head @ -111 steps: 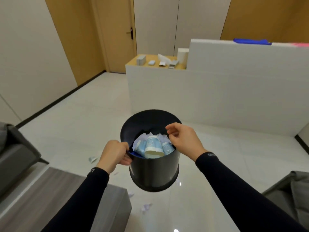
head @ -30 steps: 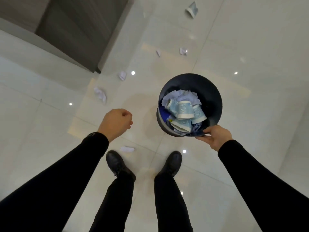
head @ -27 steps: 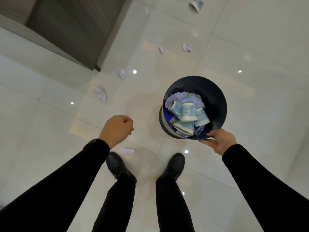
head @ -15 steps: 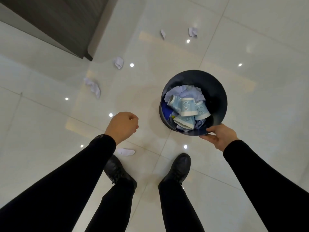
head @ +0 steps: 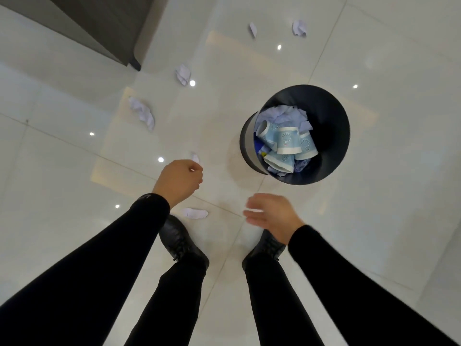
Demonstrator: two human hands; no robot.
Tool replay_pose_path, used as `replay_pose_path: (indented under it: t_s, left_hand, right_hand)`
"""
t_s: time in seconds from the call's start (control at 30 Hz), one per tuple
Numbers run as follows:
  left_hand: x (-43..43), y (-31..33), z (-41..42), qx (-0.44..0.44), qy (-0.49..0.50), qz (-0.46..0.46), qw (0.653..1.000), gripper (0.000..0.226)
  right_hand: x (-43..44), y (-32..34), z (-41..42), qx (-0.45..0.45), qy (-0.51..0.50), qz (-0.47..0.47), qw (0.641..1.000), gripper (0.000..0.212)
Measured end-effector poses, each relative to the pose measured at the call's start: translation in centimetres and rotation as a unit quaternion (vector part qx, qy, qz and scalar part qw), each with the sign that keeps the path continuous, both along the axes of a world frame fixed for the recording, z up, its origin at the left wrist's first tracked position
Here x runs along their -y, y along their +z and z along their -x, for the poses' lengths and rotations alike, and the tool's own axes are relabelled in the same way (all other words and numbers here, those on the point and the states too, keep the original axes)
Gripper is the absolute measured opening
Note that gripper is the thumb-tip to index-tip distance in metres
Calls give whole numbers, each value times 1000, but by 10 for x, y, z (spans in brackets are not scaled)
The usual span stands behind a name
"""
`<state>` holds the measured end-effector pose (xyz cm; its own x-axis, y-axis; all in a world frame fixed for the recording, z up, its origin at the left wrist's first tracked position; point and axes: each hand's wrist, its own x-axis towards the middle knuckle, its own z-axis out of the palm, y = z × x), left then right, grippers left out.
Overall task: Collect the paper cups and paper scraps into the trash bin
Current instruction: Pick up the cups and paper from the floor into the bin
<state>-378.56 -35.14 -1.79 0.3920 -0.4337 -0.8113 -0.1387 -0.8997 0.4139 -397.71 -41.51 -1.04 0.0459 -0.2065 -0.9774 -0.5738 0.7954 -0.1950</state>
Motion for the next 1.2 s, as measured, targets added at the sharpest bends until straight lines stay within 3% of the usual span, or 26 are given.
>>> replay_pose_path:
  t_s: [0.07, 0.2, 0.3, 0.5, 0.63, 0.73, 0.77, 0.83, 0.93, 1.07, 1.2]
  left_hand:
    - [-20, -9, -13, 15, -27, -19, 999, 23]
    - [-60, -53, -40, 49, -68, -46, 995, 26]
    - [-79, -95, -53, 82, -158, -56, 982, 30]
    - [-72, -174, -74, 142, -281, 0, 949, 33]
    - [-49, -222, -77, 175, -335, 77, 923, 32]
    - [-34, -245, -72, 212, -386, 139, 887, 40]
    - [-31, -251, -71, 220, -403, 147, 876, 45]
    - [-29, -261, -68, 229, -418, 143, 867, 49]
    - [-31, -272, -70, 260, -431, 141, 853, 33]
    - [-35, -275, -75, 252, -410, 115, 869, 19]
    - [-42, -269, -88, 280, -355, 126, 883, 22]
  right_hand:
    - [-22, -16, -21, 37, 22, 20, 999, 25]
    - [-52, -76, -54, 51, 227, 129, 964, 28]
    - [-68, -123, -76, 70, 273, 151, 948, 28]
    - [-98, -213, -86, 86, 420, 178, 886, 28]
    - [-104, -248, -84, 126, 576, 197, 784, 44]
    - [-110, -267, -76, 147, 720, 244, 633, 57]
    - [-112, -272, -74, 152, 744, 259, 598, 55]
    - [-115, -278, -72, 161, 753, 289, 569, 42]
    - [-114, -279, -78, 164, 732, 320, 578, 26]
    - [-94, -274, -88, 105, 636, 351, 680, 32]
    - [-67, -273, -98, 83, 560, 357, 743, 6]
